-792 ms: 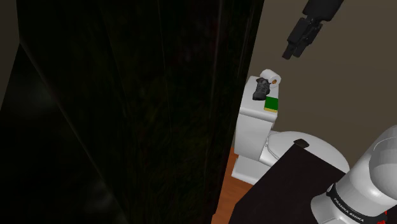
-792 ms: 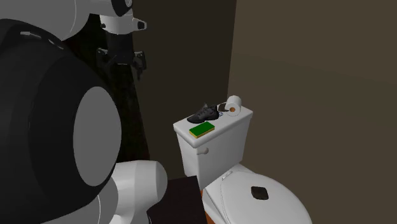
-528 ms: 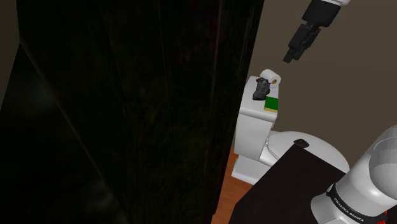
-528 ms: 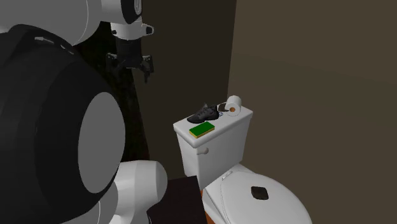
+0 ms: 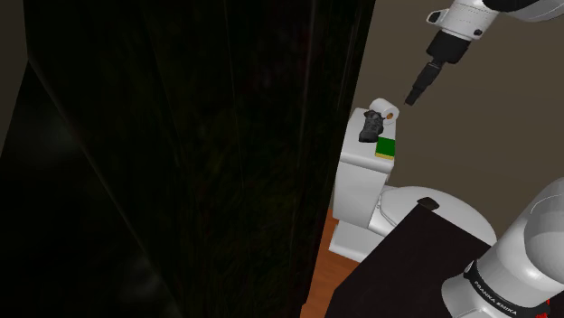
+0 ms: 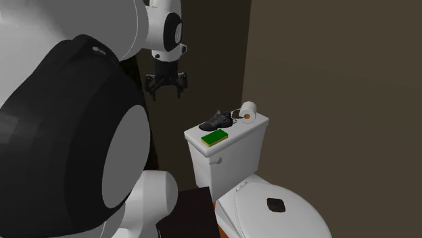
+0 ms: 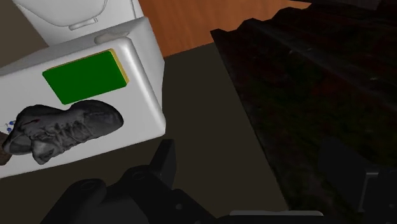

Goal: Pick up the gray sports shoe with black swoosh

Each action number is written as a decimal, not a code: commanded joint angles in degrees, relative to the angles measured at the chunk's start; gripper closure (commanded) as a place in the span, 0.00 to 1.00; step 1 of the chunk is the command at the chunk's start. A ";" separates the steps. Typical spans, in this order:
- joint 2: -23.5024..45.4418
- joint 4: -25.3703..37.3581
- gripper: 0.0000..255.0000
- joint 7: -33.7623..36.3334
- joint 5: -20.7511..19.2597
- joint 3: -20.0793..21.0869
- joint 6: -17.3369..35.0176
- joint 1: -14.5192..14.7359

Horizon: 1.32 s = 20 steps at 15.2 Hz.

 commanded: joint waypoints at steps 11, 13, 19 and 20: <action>18.03 3.97 0.00 -27.60 0.41 -18.39 16.92 5.35; 22.30 6.07 0.00 -33.11 2.80 -21.84 19.09 7.20; 38.64 15.10 0.00 -53.46 17.56 -31.94 22.32 12.72; 42.02 17.07 0.00 -57.37 21.19 -32.94 22.06 12.82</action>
